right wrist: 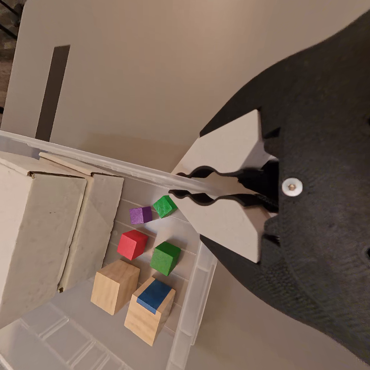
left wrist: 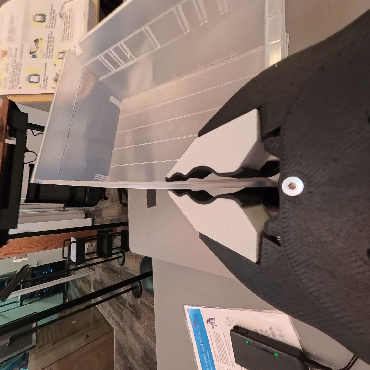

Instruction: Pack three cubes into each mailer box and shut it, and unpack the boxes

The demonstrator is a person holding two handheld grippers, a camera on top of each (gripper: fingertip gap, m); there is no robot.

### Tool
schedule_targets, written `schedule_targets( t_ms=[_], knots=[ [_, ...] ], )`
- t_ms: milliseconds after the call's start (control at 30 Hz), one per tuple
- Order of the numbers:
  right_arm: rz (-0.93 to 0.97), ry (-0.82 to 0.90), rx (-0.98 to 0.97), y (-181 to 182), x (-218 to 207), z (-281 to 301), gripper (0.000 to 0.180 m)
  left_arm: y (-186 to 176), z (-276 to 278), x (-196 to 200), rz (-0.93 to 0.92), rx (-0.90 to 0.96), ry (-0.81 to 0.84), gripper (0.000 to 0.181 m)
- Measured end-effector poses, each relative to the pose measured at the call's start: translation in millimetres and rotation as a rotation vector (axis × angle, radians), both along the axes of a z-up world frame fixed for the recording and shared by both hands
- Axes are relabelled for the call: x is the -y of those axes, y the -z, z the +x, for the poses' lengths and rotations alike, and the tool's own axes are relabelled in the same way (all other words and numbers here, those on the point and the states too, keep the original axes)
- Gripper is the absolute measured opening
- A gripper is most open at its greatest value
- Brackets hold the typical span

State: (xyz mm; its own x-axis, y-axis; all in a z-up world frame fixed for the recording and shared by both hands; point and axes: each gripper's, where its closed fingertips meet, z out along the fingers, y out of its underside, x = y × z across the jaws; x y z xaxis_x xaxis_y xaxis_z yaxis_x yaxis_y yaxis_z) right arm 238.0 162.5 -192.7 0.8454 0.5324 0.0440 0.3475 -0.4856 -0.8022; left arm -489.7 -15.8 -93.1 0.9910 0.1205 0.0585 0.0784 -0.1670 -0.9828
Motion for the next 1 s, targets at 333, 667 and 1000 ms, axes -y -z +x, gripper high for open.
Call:
schedule_targets(
  t_ms=[333,667,1000],
  knots=[
    [0.019,-0.063,-0.056,0,27,-84,0.010,-31,-1,11,0.090,0.047,0.011,0.003],
    [0.076,-0.154,-0.061,-1,46,-174,0.015,-53,0,19,0.145,0.063,0.019,0.003],
    [0.114,-0.269,-0.064,0,66,-265,0.021,-87,8,32,0.217,0.028,0.033,0.003]
  ],
)
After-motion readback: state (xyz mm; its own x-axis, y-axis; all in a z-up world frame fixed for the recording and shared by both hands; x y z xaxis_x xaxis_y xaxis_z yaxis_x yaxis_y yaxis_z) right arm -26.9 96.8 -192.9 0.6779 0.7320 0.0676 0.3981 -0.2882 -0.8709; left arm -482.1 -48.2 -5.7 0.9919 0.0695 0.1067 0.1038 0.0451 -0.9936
